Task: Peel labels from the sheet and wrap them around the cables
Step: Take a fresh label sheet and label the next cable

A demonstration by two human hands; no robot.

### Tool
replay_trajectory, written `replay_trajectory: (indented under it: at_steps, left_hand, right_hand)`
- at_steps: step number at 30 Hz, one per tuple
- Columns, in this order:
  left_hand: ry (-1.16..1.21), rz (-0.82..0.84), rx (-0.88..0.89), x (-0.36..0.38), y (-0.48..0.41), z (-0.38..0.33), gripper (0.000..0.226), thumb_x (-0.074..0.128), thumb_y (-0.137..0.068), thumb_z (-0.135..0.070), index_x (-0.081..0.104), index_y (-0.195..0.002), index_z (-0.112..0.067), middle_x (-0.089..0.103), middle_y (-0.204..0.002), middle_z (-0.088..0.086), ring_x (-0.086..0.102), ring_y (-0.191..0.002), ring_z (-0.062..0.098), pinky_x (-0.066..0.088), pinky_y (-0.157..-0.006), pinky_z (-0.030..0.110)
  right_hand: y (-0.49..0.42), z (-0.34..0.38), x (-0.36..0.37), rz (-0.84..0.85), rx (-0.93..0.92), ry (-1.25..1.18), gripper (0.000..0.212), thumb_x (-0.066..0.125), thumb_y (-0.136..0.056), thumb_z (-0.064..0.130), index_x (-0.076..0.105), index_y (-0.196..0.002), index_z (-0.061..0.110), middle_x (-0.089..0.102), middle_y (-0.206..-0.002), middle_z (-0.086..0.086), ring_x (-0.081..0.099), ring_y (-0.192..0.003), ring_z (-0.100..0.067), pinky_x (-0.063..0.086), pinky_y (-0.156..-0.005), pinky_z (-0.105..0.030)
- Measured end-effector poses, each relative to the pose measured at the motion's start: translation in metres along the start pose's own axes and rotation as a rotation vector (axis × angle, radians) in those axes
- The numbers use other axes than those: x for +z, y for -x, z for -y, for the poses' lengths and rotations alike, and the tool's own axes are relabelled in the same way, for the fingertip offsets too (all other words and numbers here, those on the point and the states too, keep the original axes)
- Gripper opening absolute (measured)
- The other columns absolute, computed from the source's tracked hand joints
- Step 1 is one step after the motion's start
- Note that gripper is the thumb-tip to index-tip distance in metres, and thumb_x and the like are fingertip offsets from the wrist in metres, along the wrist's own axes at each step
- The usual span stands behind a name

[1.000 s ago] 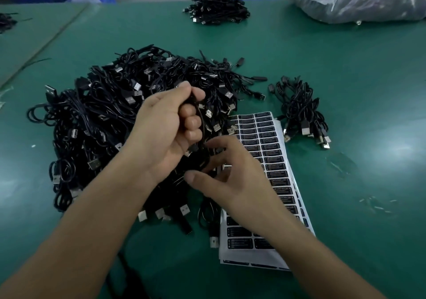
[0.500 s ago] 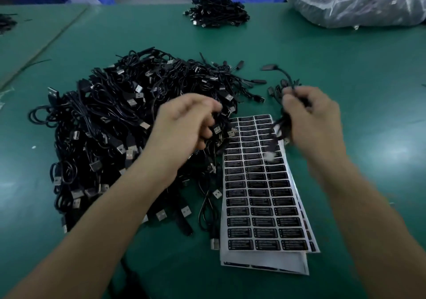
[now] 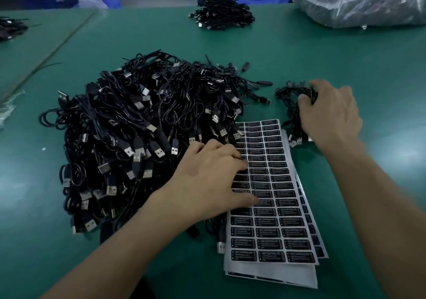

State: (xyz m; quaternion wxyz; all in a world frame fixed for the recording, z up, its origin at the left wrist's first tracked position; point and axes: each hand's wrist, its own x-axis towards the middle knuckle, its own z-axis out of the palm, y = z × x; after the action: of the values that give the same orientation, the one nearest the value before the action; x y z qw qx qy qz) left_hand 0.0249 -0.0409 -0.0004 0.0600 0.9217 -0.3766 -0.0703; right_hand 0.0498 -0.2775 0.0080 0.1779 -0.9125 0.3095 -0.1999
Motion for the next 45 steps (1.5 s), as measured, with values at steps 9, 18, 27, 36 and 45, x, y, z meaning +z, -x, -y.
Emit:
replay_trajectory:
  at_steps: [9,18,27,36,45]
  left_hand:
    - [0.027,-0.057,-0.024,0.005,-0.004,0.004,0.084,0.054,-0.068,-0.088,0.053,-0.136,-0.038,0.043,-0.139,-0.017,0.035,-0.128,0.011,0.022,-0.106,0.035]
    - [0.307,-0.195,-0.048,-0.003,-0.008,0.011,0.024,0.066,-0.089,-0.047,0.069,-0.105,-0.03,0.061,-0.112,-0.011,0.058,-0.104,0.014,0.047,-0.094,0.04]
    - [0.638,-0.575,-0.247,-0.012,-0.008,0.028,0.016,0.067,-0.09,-0.009,0.063,-0.087,-0.024,0.063,-0.078,-0.013,0.06,-0.074,0.002,0.047,-0.063,0.01]
    - [-0.177,-0.532,-0.518,-0.033,0.007,0.052,0.039,0.06,-0.095,-0.013,0.055,-0.134,-0.013,0.063,-0.127,0.013,0.053,-0.115,0.038,0.04,-0.093,0.048]
    - [0.041,-0.826,-0.367,-0.031,0.006,0.049,0.026,0.05,-0.104,-0.019,0.068,-0.122,-0.017,0.074,-0.106,0.003,0.063,-0.102,0.03,0.044,-0.086,0.043]
  right_hand:
    - [0.047,0.074,0.008,0.131,-0.51,-0.159,0.027,0.054,-0.1,0.042,0.068,-0.105,0.019,0.061,-0.095,0.001,0.058,-0.087,-0.017,0.048,-0.073,-0.031]
    - [0.045,0.088,0.038,0.375,-0.153,-0.574,0.02,0.07,-0.089,0.028,0.069,-0.076,0.014,0.062,-0.062,0.001,0.054,-0.056,-0.005,0.049,-0.058,-0.027]
    - [0.048,0.087,0.033,0.306,-0.109,-0.886,0.016,0.068,-0.092,0.026,0.067,-0.076,0.027,0.065,-0.071,0.014,0.057,-0.067,0.002,0.05,-0.071,-0.02]
    - [0.07,0.072,0.019,0.398,-0.3,-0.596,0.02,0.065,-0.095,0.026,0.059,-0.079,0.035,0.064,-0.082,0.016,0.059,-0.077,0.001,0.042,-0.062,-0.004]
    - [0.075,0.045,0.005,0.406,-0.19,-0.637,0.02,0.063,-0.096,0.036,0.065,-0.115,0.03,0.063,-0.093,0.018,0.06,-0.086,0.003,0.042,-0.073,-0.017]
